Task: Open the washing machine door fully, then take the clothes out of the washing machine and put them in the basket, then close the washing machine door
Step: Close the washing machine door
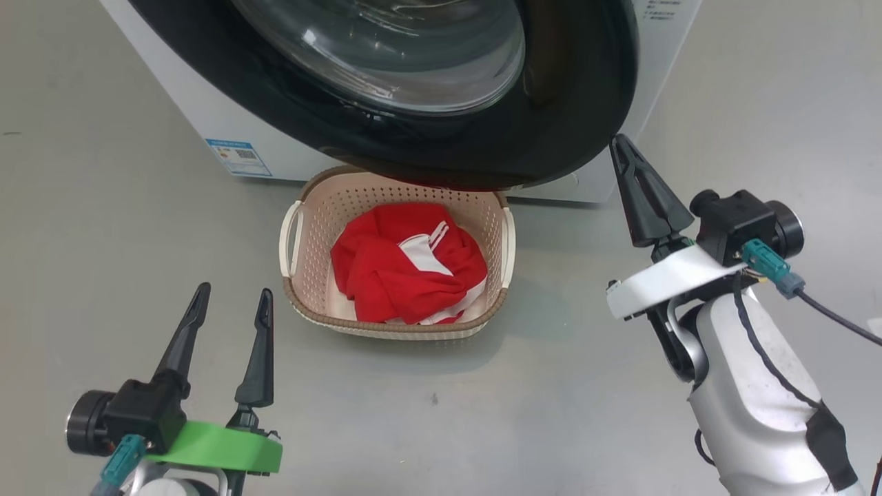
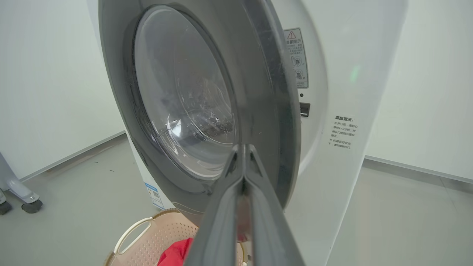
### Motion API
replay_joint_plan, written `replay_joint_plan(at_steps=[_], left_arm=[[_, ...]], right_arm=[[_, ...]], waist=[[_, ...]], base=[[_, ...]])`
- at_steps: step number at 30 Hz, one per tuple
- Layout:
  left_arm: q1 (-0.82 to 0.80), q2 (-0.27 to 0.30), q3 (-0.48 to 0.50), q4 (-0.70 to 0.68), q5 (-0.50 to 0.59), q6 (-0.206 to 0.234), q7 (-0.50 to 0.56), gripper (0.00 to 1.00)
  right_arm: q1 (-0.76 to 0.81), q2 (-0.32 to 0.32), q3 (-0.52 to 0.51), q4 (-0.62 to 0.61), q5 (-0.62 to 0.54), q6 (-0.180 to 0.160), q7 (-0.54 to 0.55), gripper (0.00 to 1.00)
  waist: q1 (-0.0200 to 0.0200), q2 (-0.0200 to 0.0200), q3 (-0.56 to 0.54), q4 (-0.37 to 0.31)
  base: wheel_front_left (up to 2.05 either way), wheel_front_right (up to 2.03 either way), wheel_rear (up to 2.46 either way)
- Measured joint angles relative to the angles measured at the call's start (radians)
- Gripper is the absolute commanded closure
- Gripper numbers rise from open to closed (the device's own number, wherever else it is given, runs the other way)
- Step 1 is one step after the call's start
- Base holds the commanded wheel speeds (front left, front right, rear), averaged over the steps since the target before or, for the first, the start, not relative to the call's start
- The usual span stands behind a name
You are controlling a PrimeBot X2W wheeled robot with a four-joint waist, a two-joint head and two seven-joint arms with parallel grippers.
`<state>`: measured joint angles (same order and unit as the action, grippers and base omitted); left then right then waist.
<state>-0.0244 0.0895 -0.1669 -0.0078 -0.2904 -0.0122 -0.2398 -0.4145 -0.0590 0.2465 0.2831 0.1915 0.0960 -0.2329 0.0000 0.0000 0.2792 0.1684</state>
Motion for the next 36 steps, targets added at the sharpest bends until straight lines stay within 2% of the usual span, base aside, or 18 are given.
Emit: replay_joint_plan(at_steps=[16, 36], left_arm=[[-0.079, -0.014, 0.001, 0.029, 0.0, -0.019, -0.009, 0.0], [-0.121, -0.027, 0.009, 0.035, 0.0, -0.028, -0.012, 0.0]], right_arm=[[-0.188, -0.006, -0.007, 0.158, 0.001, 0.009, 0.007, 1.0], [-0.336, -0.008, -0.051, 0.248, 0.019, 0.016, -0.01, 1.0]], waist=[[0.0, 0.0, 0.123, 0.085], [0.0, 0.0, 0.168, 0.094]], base=[[0.0, 0.0, 0.0], [0.0, 0.0, 0.0]])
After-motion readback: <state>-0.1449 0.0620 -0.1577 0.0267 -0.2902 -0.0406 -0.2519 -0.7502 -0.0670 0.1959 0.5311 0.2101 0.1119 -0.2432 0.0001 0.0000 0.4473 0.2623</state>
